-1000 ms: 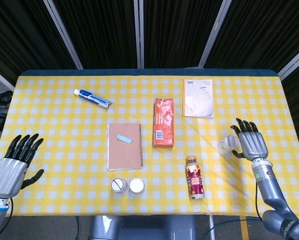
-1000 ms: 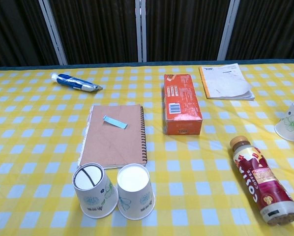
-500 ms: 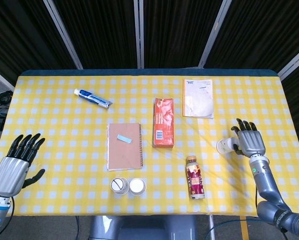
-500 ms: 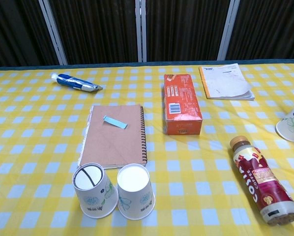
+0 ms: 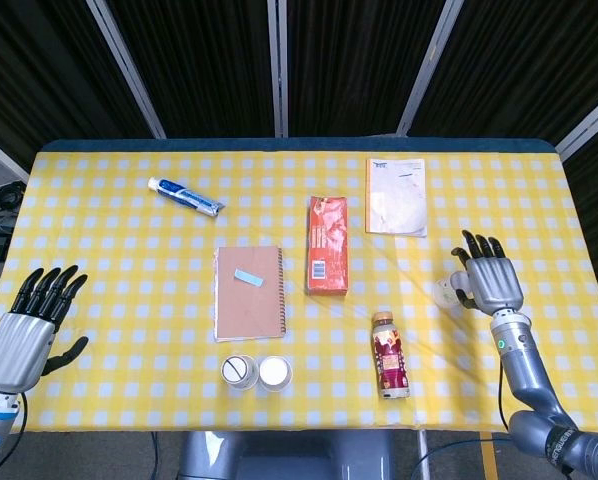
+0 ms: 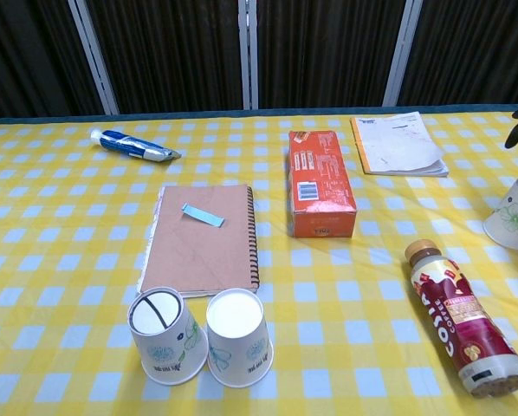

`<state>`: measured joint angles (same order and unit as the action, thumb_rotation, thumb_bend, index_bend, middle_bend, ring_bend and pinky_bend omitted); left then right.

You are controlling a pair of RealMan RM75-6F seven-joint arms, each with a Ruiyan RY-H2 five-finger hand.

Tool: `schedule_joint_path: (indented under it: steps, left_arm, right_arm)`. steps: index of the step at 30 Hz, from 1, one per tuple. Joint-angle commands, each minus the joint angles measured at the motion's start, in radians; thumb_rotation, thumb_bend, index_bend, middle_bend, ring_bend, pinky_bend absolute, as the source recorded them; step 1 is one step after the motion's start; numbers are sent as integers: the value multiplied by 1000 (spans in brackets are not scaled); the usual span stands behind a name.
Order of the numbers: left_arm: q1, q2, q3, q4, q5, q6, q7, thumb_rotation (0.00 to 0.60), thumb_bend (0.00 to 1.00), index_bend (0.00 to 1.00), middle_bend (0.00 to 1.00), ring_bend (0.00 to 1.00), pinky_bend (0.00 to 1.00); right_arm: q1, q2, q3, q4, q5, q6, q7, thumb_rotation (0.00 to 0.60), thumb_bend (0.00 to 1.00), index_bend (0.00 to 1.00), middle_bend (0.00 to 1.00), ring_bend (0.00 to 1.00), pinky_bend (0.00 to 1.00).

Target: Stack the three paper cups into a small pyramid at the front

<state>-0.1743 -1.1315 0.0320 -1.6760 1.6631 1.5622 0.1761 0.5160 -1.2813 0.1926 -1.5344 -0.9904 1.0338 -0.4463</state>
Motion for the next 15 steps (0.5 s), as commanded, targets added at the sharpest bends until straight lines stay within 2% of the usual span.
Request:
schedule_joint_path:
  steps: [1,7,15]
  left_arm:
    - [1,1,-3,1,-1,-3,-2,600,257,0,0,0,0]
    - [2,1,-8,1,-2,-11,-2,600,258,0,0,0,0]
    - [1,-1,-12,-1,-5,-26,5,600,258,0,0,0,0]
  right_arm:
    - [1,18,-12,-36,22,11,-45,600,232,263,0,0,23]
    - [10,32,-23,-78,83,12,-104,600,232,262,0,0,23]
    - [25,17,-37,-68,132,-3,-132,600,225,228,0,0,23]
